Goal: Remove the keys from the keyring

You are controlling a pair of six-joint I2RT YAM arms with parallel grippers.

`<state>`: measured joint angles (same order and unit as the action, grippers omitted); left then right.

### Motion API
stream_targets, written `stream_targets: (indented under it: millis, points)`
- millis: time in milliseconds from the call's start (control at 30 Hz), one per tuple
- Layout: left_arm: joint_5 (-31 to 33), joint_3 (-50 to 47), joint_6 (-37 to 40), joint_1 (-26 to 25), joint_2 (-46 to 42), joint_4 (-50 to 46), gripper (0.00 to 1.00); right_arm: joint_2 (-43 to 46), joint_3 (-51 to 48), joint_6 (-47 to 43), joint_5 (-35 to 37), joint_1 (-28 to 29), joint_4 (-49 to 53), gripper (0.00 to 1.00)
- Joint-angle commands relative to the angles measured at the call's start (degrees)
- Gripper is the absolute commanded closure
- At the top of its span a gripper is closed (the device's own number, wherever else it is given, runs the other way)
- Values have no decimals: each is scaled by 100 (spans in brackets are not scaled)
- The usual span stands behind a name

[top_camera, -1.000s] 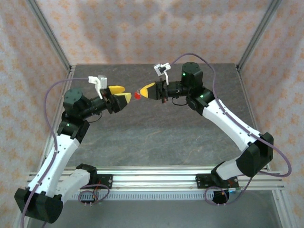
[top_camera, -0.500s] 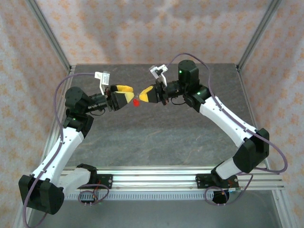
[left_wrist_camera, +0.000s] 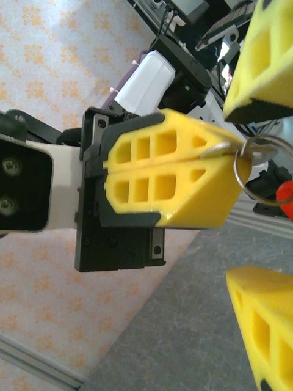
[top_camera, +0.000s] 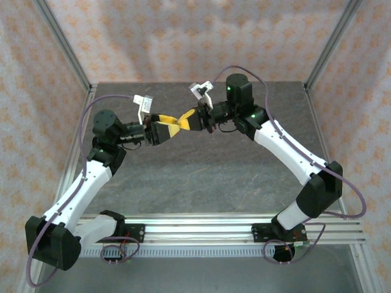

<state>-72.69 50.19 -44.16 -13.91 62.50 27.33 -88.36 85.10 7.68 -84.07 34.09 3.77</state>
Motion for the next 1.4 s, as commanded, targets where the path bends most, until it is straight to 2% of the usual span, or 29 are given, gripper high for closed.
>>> stream_targets:
  millis: [0,233,400,467,600,700,933,1167,1200,1267,1367]
  points:
    - [-210,159,-248,-50,27,650,43,-35,341,-479,-272,45,449,100]
    - [-264,155,-436,-59,94,882,68,-135,632,-1284,-433,81,1498,100]
    - [-290,148,-531,-59,105,988,87,-165,677,-1355,-306,88,1599,100]
    - [-283,131,-523,-59,97,990,92,-141,641,-1184,-142,81,1388,100]
    - [-209,86,-409,-50,52,898,100,45,106,-58,475,47,-110,100]
    - [-44,22,-267,-32,-30,806,100,193,-272,493,904,2,-935,100]
    - [436,-126,-233,18,-134,939,100,571,-898,978,1750,68,-1927,100]
    - [716,-262,-538,20,-64,1486,100,852,-1231,920,2340,367,-2091,100]
    - [737,-263,-546,20,-54,1495,95,874,-1275,928,2450,378,-2091,100]
    - [826,-280,-501,27,-62,1437,77,929,-1306,929,2607,379,-2042,100]
    - [952,-299,-288,28,-124,1216,67,975,-1278,836,2731,371,-1832,100]
